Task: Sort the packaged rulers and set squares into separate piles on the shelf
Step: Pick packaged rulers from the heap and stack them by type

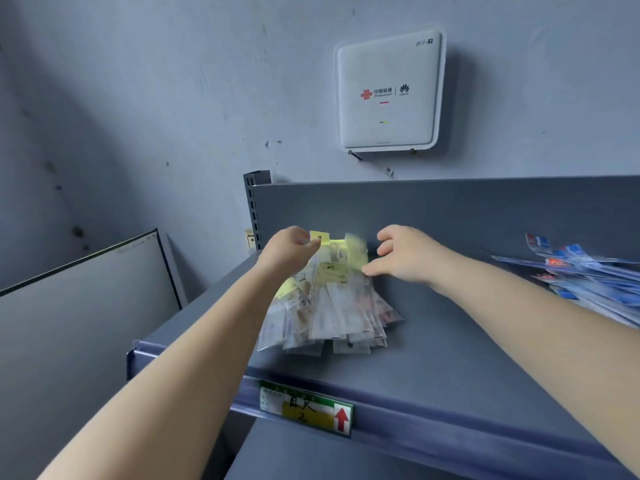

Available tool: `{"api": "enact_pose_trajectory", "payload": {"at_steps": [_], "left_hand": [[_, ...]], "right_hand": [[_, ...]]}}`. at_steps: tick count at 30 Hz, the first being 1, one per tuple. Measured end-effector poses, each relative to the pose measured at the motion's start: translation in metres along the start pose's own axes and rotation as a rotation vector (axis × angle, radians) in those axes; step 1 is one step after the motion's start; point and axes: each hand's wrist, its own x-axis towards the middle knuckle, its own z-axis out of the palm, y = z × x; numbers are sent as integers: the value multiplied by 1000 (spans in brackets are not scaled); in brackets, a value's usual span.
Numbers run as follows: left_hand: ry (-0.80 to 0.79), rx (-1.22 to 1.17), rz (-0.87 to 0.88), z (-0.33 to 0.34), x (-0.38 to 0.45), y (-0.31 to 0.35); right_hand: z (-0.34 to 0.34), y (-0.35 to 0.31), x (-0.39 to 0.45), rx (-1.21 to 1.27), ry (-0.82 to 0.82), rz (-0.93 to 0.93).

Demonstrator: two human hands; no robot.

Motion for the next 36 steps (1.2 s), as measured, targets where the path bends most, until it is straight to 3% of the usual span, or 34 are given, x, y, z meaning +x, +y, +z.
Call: {"api": "enact_pose_trajectory", "payload": {"at_steps": [6, 15, 24, 36], "left_hand": [[85, 286, 119, 11, -14, 38], [122, 517, 386, 75, -49, 169], [127, 495, 561, 150, -100, 295], [-60, 388, 621, 255, -159, 409]], "right_hand": [[-26, 22, -10, -445, 215, -247], [-111, 85, -66, -1142, 428, -333], [-210, 176, -131, -1162, 426, -239], [-326, 315, -209, -996, 441, -19]]}}
